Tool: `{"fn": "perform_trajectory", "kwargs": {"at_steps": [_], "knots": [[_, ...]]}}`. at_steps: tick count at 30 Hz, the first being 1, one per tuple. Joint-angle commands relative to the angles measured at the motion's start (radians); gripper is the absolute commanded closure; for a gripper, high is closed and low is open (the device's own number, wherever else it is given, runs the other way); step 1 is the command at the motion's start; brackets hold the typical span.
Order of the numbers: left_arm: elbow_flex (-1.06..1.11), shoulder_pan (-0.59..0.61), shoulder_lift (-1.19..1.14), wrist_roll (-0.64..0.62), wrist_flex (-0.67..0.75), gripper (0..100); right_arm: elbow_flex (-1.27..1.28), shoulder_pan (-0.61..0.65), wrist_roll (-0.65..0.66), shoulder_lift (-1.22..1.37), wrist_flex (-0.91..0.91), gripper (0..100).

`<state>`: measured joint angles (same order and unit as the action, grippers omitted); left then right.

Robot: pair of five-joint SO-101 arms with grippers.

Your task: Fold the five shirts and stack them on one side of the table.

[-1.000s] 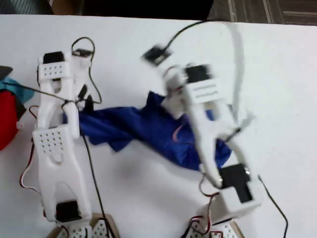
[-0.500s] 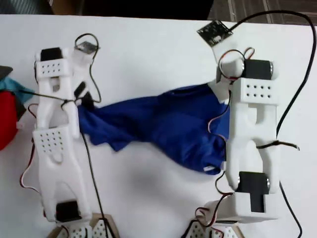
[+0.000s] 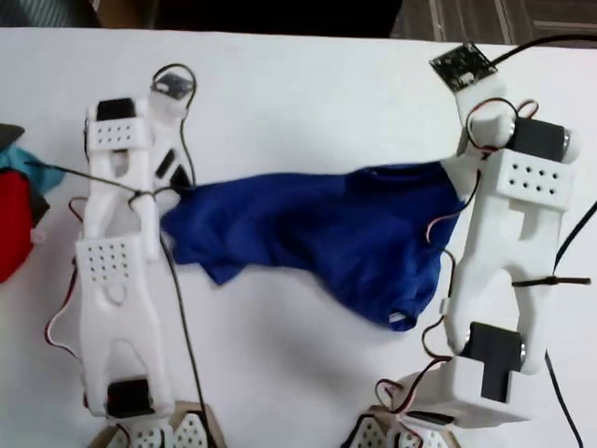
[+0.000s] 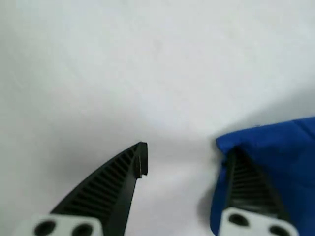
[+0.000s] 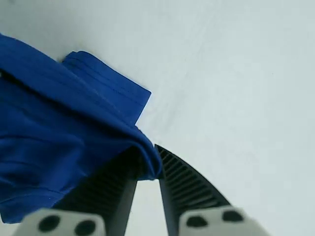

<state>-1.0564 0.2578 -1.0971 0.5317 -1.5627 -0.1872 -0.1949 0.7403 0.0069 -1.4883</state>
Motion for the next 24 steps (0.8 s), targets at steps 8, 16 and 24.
{"fn": "perform_trajectory", "kwargs": {"at_steps": [8,16,24], "knots": [[-0.240,-0.060,-0.028,-0.089,0.014,73,0.064,-0.012,0.009,-0.062,0.002,97.7],[-0.104,-0.089,-0.028,-0.063,0.055,73,0.068,-0.010,0.009,-0.065,0.015,97.7],[-0.104,-0.092,-0.023,0.014,0.052,99,0.068,-0.010,0.009,-0.065,0.013,97.7]]}}
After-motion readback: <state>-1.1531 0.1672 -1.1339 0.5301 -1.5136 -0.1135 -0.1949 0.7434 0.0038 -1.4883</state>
